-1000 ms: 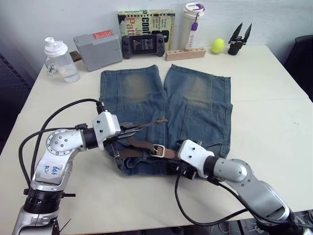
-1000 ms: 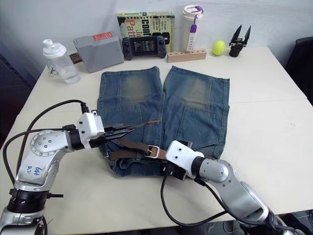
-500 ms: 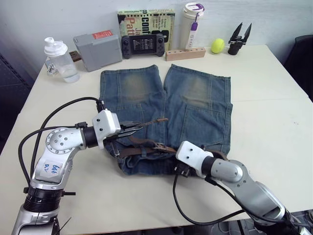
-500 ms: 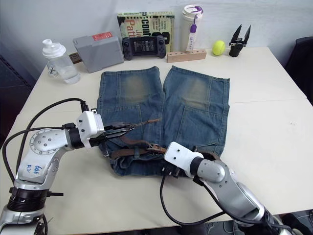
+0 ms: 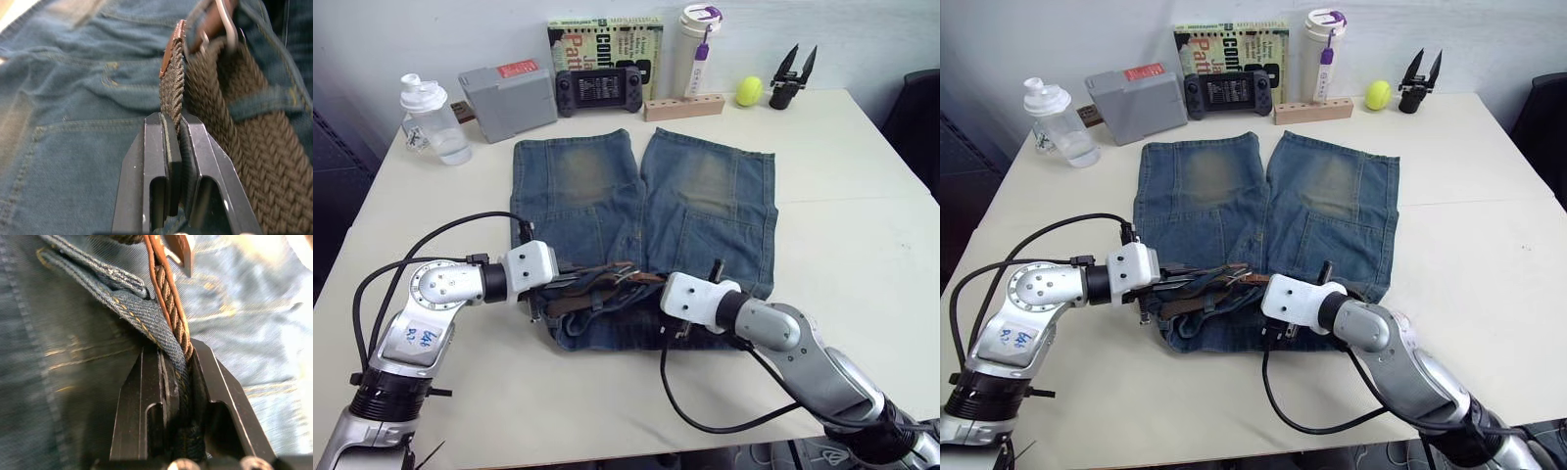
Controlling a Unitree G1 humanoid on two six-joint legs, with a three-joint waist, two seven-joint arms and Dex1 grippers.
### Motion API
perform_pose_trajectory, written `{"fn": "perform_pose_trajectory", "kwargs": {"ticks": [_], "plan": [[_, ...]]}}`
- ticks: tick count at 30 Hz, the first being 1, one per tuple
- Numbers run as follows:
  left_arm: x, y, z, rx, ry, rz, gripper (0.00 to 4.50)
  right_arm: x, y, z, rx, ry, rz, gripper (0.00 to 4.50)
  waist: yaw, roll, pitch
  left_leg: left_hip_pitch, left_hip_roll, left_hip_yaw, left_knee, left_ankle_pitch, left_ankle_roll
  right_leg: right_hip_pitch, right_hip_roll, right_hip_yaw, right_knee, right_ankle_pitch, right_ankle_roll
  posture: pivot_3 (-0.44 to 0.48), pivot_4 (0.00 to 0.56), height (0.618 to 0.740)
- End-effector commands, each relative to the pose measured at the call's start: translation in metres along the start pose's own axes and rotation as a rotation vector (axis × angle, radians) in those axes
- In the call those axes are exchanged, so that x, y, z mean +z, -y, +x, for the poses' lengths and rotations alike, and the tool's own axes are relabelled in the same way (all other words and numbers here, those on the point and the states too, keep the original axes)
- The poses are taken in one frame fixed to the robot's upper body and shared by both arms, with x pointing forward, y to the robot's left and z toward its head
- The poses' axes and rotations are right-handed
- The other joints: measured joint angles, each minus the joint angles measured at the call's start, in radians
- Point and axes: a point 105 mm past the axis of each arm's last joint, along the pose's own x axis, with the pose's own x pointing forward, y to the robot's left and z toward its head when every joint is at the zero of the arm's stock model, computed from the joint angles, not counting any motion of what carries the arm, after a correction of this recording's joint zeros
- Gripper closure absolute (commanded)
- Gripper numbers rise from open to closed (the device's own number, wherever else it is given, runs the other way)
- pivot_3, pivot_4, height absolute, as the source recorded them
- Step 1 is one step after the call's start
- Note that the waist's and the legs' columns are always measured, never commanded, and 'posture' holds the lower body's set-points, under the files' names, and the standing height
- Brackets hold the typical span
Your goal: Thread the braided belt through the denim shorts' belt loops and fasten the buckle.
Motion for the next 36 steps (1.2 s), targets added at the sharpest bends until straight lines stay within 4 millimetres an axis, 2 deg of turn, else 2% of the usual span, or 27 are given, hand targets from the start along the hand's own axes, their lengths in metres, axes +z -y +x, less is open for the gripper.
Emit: {"fn": "perform_pose_trajectory", "kwargs": {"ticks": [1, 11, 15, 22, 36], "plan": [[0.006, -0.005, -0.002, 0.003, -0.004, 0.053, 4.50, 0.006, 0.008, -0.004, -0.046, 0.026, -0.060, 4.45, -0.001, 0.000, 0.000, 0.000, 0.000, 0.001, 0.000, 0.000, 0.000, 0.000, 0.000, 0.000, 0.000, 0.000, 0.000, 0.000, 0.150, 0.726], [0.022, -0.001, -0.008, -0.047, 0.053, 0.075, 4.50, -0.002, 0.008, -0.002, -0.053, -0.011, -0.012, 4.45, -0.001, 0.000, 0.000, 0.000, 0.000, 0.005, 0.000, 0.000, 0.000, 0.000, 0.000, 0.000, 0.000, 0.000, 0.000, 0.000, 0.150, 0.726], [0.026, -0.007, -0.014, -0.041, 0.045, 0.087, 4.50, -0.003, 0.008, -0.002, -0.048, -0.016, -0.005, 4.45, -0.001, 0.000, 0.000, 0.000, 0.000, 0.006, 0.000, 0.000, 0.000, 0.000, 0.000, 0.000, 0.000, 0.000, 0.000, 0.000, 0.150, 0.726], [0.021, -0.013, -0.020, -0.038, 0.011, 0.090, 4.50, -0.003, 0.007, -0.001, -0.045, -0.016, 0.000, 4.45, -0.001, 0.000, 0.000, 0.000, 0.000, 0.006, 0.000, 0.000, 0.000, 0.000, 0.000, 0.000, 0.000, 0.000, 0.000, 0.000, 0.150, 0.726], [0.021, -0.009, -0.013, -0.146, -0.055, 0.250, 4.50, 0.001, 0.009, 0.000, -0.044, -0.006, -0.013, 4.45, -0.001, 0.000, 0.000, 0.000, 0.000, 0.006, 0.000, 0.000, 0.000, 0.000, 0.001, 0.000, 0.000, 0.000, 0.000, 0.000, 0.150, 0.726]]}}
